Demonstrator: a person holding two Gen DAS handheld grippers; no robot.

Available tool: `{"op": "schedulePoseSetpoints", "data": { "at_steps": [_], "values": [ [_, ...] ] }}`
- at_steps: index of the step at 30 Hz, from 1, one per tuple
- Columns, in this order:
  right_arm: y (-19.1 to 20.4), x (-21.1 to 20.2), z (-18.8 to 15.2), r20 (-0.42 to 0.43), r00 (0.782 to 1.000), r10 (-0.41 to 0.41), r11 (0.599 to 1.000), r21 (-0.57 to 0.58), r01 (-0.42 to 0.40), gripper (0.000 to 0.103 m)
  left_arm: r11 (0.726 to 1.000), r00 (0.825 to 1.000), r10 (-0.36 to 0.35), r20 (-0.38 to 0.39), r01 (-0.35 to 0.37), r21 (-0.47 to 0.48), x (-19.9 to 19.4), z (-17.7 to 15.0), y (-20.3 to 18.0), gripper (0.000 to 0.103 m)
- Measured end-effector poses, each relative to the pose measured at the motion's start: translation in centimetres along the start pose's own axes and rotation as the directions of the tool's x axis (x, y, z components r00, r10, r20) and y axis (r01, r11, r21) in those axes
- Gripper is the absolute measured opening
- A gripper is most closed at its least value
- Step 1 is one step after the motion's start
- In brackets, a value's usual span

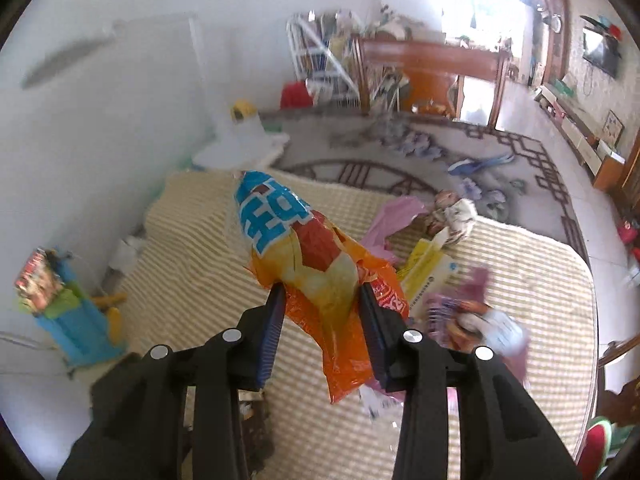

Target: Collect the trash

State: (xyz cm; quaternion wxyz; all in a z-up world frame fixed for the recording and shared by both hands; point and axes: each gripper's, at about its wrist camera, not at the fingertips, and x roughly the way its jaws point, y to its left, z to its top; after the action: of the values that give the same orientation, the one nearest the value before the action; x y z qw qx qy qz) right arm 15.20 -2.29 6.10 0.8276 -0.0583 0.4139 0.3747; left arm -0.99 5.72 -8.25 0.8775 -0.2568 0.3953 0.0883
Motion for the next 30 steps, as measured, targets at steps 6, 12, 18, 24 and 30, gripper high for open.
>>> {"op": "schedulePoseSetpoints", "data": {
  "at_steps": [6,12,18,24,30],
  "values": [
    [-1.1,-5.2,-1.8,0.078,0.995,0.066,0.995,0.068,-0.071,0.037,1.0,1.0,-0.014,0.007,0.014,-0.013,0.0,0.0,0.4,0.059],
    [-1.6,-7.5,-4.8,0.101,0.987,0.126,0.982,0.129,-0.138,0.037,0.999,1.0,0.006,0.015,-0.006,0.05,0.1,-0.3,-0.5,0.066],
    [-1.7,-8.4,-7.8,0.097,0.985,0.142,0.977,0.146,-0.155,0.037,0.999,1.0,-0.018,0.018,0.018,0.038,0.0,-0.3,-0.2,0.07],
    [-3.0,-9.3,-10.4,0.11,0.983,0.147,0.967,0.194,-0.167,0.037,0.999,0.999,-0.048,0.008,0.048,0.0,-0.1,-0.1,0.1,0.075],
    [-5.1,-10.0,-13.7,0.109,0.985,0.135,0.95,0.269,-0.16,0.037,0.999,1.0,-0.028,0.005,0.028,0.028,0.1,-0.2,-0.6,0.08]
  ]
}}
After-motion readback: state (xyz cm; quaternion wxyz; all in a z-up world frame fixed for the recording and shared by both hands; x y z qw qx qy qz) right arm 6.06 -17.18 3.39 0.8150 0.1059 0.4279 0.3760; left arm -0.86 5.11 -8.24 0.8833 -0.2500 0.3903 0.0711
